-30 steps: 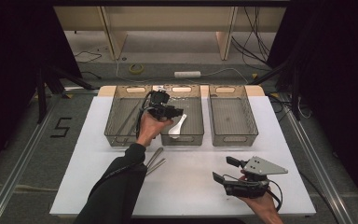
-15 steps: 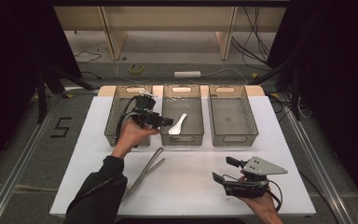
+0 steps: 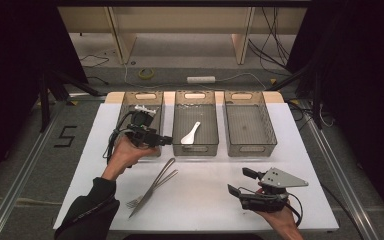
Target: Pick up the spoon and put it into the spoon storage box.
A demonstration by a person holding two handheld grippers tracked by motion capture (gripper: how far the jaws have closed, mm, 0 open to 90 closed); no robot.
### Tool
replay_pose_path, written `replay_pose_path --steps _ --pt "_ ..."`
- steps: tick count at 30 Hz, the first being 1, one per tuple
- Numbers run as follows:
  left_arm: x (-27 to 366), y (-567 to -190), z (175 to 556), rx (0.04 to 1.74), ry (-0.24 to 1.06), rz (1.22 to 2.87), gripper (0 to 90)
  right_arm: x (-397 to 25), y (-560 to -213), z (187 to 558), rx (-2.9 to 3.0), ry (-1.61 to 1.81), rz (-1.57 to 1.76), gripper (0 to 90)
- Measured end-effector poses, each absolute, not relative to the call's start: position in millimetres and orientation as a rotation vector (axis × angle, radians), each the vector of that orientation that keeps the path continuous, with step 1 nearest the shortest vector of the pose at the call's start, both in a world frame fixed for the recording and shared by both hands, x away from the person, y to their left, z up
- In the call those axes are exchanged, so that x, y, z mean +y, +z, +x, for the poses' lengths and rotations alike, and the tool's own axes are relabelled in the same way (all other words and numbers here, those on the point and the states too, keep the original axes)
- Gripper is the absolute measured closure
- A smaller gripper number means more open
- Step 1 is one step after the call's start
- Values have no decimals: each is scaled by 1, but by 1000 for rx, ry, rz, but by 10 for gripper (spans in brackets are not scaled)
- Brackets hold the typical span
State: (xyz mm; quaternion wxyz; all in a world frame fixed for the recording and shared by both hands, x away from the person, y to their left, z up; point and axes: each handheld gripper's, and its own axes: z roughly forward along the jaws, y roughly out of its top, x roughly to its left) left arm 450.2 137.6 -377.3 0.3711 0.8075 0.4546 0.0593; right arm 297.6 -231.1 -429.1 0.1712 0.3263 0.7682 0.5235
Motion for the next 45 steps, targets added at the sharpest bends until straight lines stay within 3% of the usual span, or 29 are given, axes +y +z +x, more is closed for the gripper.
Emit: replay_pose_path --steps 14,45 --pt "128 -393 434 1141 95 2244 196 -232 -429 298 2181 1493 931 255" --pt "132 -423 406 1139 44 2417 210 -233 -430 298 2183 1497 931 255"
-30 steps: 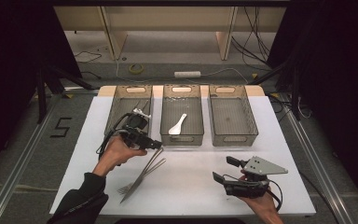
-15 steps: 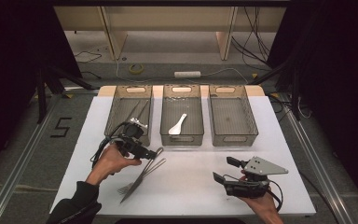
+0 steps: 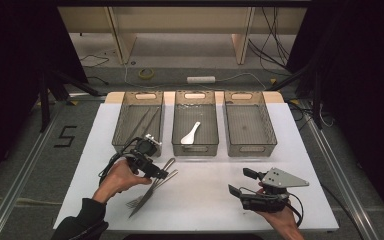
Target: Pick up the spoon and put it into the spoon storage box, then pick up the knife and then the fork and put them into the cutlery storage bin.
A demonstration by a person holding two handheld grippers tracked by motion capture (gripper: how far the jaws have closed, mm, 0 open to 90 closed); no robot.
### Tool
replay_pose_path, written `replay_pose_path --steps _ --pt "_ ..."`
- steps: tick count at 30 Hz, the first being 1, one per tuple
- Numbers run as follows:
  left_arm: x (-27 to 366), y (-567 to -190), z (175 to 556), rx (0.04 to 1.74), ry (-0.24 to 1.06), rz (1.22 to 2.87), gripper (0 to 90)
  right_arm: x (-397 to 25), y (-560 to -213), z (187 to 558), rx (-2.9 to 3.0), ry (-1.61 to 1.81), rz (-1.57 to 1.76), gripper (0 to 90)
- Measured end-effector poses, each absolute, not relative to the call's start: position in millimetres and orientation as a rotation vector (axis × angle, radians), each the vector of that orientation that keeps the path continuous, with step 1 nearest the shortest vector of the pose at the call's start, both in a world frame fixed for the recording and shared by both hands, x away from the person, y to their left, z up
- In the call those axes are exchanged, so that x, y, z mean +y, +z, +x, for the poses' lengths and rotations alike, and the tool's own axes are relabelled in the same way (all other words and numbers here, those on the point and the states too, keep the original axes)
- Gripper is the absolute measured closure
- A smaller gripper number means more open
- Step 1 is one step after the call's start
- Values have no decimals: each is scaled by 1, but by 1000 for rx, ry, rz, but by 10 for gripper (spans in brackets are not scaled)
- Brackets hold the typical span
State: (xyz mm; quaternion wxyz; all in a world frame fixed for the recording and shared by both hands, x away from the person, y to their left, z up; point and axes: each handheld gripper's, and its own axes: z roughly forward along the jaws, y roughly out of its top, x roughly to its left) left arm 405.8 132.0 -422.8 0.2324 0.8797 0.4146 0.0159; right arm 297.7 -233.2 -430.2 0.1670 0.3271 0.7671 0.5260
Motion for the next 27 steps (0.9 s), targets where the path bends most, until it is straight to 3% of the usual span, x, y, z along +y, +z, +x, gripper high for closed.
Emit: replay_pose_path --steps 18,27 --pt "124 -442 401 1145 47 2508 211 -233 -430 297 2187 1488 932 255" --pt "123 -448 403 1167 74 2534 304 -234 -430 297 2189 1493 927 255"
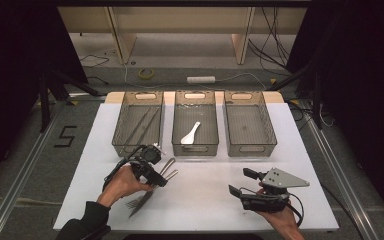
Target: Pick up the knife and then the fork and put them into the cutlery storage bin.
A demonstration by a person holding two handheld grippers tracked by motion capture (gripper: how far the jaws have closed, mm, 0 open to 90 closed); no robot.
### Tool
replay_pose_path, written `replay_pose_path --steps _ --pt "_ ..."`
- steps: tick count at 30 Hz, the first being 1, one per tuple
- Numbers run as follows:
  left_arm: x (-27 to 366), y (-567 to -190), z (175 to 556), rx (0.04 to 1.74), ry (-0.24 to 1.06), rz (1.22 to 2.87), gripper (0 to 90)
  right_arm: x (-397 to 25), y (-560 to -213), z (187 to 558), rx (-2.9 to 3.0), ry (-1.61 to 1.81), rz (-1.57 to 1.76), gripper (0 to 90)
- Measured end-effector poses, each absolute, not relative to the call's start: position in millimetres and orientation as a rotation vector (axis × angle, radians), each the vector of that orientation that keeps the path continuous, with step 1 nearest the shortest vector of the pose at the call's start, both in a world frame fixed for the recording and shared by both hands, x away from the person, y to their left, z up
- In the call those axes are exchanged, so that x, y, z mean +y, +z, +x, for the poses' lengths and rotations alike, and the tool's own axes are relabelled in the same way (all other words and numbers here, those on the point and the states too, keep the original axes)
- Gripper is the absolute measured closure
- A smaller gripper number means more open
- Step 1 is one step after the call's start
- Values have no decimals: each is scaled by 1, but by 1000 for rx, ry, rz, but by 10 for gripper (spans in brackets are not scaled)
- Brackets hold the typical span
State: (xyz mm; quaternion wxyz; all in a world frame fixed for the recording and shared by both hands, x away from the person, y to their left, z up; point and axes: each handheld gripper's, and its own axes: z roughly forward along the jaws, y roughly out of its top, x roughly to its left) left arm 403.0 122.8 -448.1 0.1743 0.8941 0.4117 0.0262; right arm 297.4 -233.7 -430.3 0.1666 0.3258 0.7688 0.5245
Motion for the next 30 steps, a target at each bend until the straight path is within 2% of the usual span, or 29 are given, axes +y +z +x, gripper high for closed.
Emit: replay_pose_path --steps 5,9,19,30 --pt "122 -451 403 1169 58 2523 379 -232 -430 296 2193 1483 920 255" --pt "118 -458 402 1151 30 2575 397 -230 -430 296 2197 1477 915 255" --pt "117 -463 402 1144 89 2619 554 -229 -430 296 2201 1472 909 255" --pt "114 -463 398 1102 98 2625 660 -229 -430 295 2204 1465 898 255"
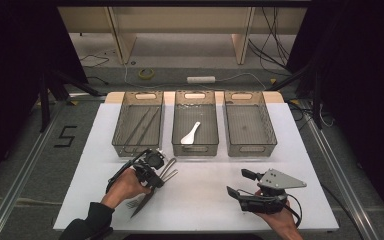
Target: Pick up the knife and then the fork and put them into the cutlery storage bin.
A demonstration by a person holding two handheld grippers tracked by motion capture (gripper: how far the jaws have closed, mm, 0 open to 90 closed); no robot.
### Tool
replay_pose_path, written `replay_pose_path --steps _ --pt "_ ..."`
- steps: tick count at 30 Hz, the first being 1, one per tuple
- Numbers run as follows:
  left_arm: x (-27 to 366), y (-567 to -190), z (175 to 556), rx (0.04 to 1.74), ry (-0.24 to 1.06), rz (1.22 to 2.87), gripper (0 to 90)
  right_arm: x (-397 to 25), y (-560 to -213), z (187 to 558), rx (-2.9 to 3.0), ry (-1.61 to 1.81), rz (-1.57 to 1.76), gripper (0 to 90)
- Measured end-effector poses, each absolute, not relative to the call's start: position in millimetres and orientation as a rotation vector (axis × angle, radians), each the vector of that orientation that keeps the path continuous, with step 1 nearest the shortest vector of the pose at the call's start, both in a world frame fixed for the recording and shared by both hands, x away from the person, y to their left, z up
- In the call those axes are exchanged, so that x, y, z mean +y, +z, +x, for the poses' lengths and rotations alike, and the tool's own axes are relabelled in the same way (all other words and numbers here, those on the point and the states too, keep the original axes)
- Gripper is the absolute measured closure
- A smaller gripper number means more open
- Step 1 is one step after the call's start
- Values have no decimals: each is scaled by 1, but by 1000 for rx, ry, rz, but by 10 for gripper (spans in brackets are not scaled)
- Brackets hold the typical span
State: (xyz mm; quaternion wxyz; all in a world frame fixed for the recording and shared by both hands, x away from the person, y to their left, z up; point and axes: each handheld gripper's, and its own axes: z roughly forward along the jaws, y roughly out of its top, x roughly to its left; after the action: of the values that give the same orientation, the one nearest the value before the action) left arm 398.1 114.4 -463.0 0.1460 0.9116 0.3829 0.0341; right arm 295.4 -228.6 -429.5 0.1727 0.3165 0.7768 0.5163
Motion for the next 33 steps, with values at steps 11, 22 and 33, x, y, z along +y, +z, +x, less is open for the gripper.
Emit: replay_pose_path --steps 11,22,33 --pt "114 -463 397 1116 91 2608 750 -229 -429 295 2202 1462 898 256" --pt "118 -461 400 1130 67 2579 789 -229 -429 295 2202 1466 899 257" --pt "118 -454 397 1086 97 2574 796 -229 -429 295 2203 1465 896 257"
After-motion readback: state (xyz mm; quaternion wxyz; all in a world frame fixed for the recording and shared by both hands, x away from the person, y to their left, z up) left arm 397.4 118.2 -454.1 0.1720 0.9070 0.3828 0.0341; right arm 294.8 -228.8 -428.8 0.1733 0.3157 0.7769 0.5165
